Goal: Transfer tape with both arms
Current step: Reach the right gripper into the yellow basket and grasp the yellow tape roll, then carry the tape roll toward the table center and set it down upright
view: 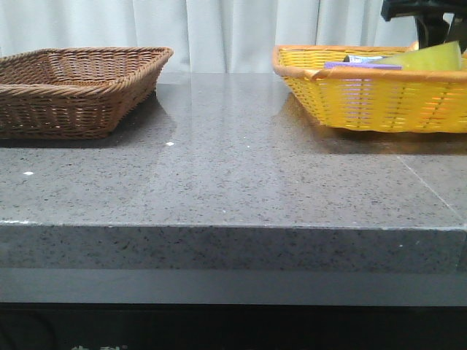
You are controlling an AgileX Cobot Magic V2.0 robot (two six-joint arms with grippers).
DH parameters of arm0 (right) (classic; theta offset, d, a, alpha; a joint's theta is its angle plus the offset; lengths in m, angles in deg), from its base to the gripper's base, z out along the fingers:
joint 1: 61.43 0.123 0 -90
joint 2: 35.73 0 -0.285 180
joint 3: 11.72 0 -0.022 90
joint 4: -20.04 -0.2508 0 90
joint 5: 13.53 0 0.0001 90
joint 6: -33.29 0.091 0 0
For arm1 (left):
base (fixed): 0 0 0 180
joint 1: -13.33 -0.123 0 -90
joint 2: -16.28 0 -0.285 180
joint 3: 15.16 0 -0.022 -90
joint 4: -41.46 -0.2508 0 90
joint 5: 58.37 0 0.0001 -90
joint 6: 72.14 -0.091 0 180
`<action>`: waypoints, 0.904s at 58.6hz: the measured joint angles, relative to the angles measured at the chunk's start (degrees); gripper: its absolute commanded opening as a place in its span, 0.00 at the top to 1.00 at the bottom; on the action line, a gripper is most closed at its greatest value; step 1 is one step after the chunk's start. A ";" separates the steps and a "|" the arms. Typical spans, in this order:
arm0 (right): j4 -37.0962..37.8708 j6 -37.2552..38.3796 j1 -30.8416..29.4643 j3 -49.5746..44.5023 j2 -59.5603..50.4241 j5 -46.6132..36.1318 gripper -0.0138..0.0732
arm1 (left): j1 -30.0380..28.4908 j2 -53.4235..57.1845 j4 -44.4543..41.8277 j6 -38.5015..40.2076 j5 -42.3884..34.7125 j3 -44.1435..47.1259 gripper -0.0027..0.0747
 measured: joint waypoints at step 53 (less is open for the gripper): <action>-21.83 -15.06 20.12 -12.29 -20.52 -10.09 0.77 | 0.00 0.00 0.00 0.00 0.00 0.00 0.17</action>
